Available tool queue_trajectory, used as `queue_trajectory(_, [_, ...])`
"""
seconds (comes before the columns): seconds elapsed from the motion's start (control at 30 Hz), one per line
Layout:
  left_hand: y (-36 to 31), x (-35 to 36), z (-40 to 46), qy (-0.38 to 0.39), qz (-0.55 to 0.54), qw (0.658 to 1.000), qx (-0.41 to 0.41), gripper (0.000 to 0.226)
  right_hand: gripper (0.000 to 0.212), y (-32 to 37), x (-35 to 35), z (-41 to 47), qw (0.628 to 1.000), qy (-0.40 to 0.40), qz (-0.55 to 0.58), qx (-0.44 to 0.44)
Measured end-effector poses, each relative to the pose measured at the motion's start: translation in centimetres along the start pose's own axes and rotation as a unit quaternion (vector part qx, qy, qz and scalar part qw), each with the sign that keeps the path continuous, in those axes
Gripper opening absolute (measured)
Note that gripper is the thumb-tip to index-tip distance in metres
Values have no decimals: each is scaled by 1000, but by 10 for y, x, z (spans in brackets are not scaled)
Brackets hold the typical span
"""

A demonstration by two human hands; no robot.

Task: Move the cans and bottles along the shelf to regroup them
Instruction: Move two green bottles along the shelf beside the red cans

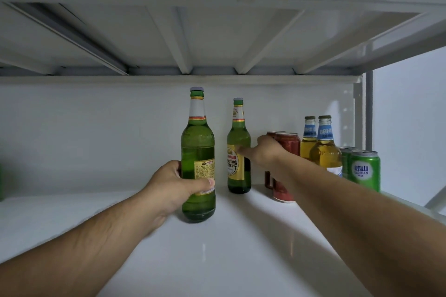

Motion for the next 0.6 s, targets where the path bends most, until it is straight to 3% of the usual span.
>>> queue_trajectory(0.2, [-19, 23, 7, 20, -6, 1000, 2, 50, 69, -15, -30, -22, 995, -1, -69, -69])
queue_trajectory(0.4, [-27, 61, 20, 36, 21, 999, -3, 57, 54, -42, -44, -43, 984, 76, -97, -127])
queue_trajectory(0.5, [-22, 76, 25, 29, 24, 999, -18, 65, 35, -53, -42, -47, 974, 97, -131, -158])
queue_trajectory(0.6, [-16, 86, 30, 23, 23, 999, -28, 60, 42, -66, -33, -48, 962, 106, -184, -173])
Point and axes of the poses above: each hand's wrist, its own z-axis towards the middle knuckle, its own x-axis out of the palm, y = z × x, the point moved 1 cm from there along z, towards the middle knuckle, and after that the axes turned 3 degrees about x, right-handed, at the moved point
